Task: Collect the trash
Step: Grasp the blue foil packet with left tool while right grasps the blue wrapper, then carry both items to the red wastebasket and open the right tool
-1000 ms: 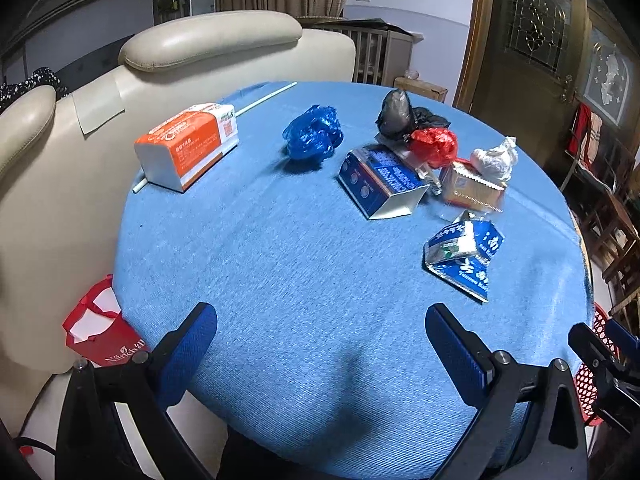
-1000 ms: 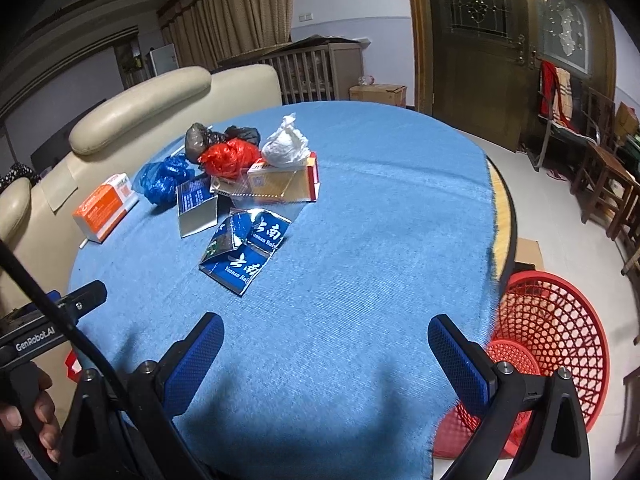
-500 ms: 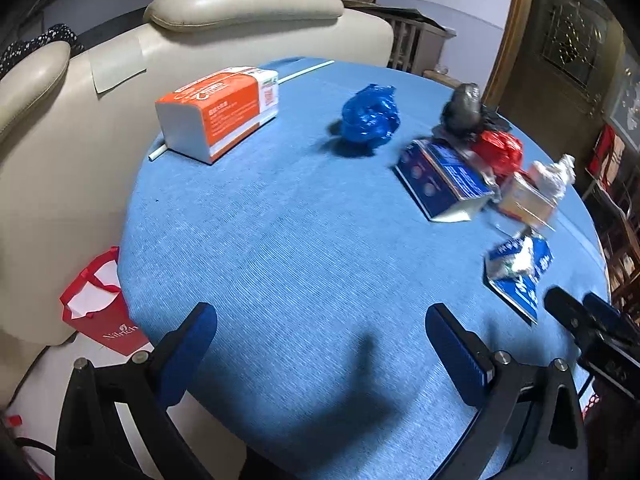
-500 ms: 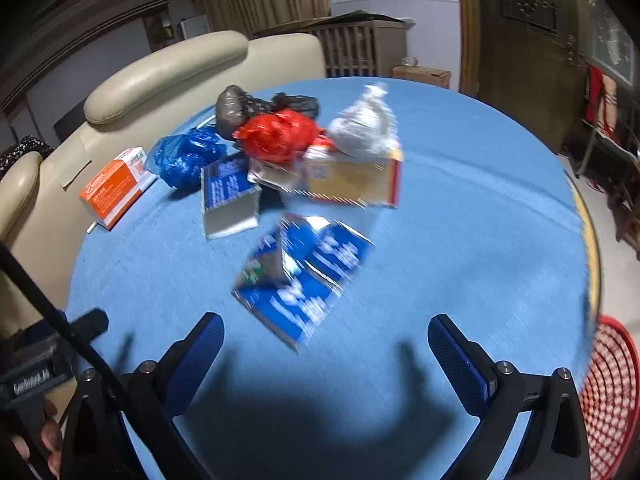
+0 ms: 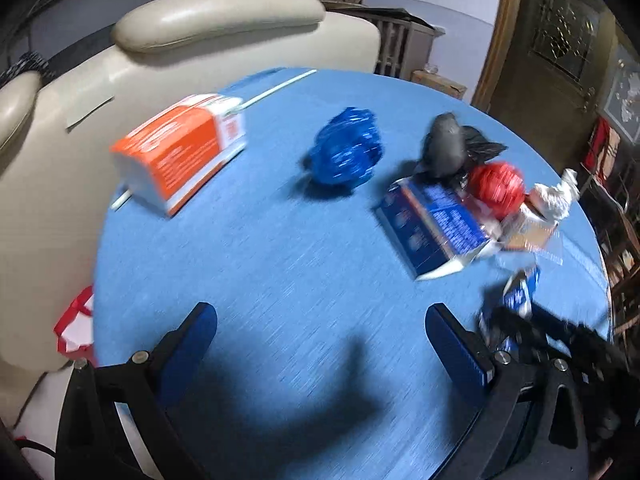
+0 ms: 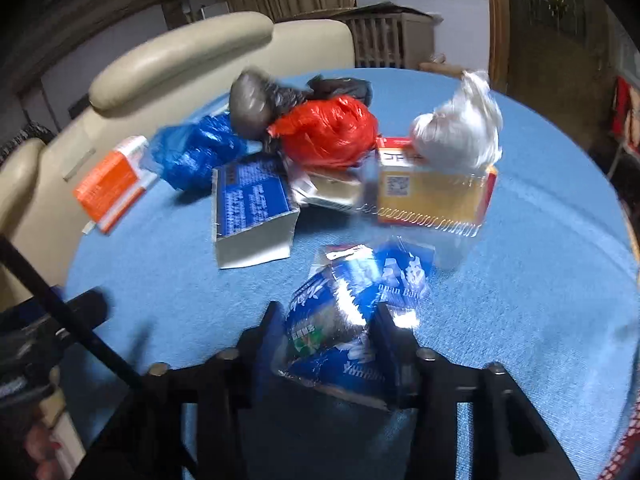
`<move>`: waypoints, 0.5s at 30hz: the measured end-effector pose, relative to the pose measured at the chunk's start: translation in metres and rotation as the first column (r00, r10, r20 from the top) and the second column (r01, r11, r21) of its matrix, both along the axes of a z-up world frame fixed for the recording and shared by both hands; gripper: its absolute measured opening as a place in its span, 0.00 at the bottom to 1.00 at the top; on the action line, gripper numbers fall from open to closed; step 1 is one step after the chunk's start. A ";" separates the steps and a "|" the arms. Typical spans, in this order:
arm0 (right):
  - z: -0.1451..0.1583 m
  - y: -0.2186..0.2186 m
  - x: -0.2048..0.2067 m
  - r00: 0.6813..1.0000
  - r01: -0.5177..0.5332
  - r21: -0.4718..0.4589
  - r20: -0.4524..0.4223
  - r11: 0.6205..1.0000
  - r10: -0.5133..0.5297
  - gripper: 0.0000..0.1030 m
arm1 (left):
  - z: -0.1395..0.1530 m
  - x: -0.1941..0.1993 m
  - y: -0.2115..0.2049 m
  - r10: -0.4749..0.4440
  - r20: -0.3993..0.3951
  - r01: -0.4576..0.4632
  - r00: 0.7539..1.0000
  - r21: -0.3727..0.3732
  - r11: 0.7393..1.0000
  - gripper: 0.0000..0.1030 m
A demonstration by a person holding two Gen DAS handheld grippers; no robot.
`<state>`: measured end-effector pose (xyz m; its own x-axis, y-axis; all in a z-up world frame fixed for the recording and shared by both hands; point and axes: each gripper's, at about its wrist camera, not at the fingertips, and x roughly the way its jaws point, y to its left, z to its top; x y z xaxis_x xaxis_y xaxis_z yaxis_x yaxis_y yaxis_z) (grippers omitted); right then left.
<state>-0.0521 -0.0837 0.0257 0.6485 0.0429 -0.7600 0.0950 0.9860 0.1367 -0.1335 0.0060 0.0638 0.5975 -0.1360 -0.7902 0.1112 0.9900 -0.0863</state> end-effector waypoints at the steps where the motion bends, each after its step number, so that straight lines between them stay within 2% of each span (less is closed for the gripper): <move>1: 0.000 -0.004 -0.002 1.000 0.000 0.017 0.001 1.000 0.000 0.42 | 0.000 0.005 -0.005 -0.006 -0.002 0.006 1.000 -0.007 1.000 1.00; 2: 0.001 -0.010 -0.006 1.000 0.002 0.034 0.005 0.999 -0.002 0.40 | 0.000 0.011 -0.012 -0.011 -0.009 0.011 1.000 -0.015 1.000 1.00; 6: 0.008 -0.026 -0.025 0.999 0.005 0.071 0.035 0.997 -0.007 0.22 | 0.000 0.032 -0.052 -0.054 -0.025 0.053 0.998 -0.019 0.998 1.00; 11: 0.007 -0.050 -0.041 0.999 0.031 0.132 0.035 0.991 -0.036 0.19 | -0.008 0.051 -0.094 -0.070 -0.037 0.072 0.997 0.039 0.997 1.00; 14: 0.001 -0.064 -0.049 0.998 0.059 0.203 0.016 0.977 -0.063 0.26 | -0.019 0.064 -0.108 -0.049 -0.058 0.055 0.997 0.094 0.994 1.00; 15: 0.001 -0.068 -0.054 0.997 0.072 0.216 0.015 0.974 -0.077 0.48 | -0.022 0.067 -0.110 -0.045 -0.066 0.052 0.997 0.106 0.993 1.00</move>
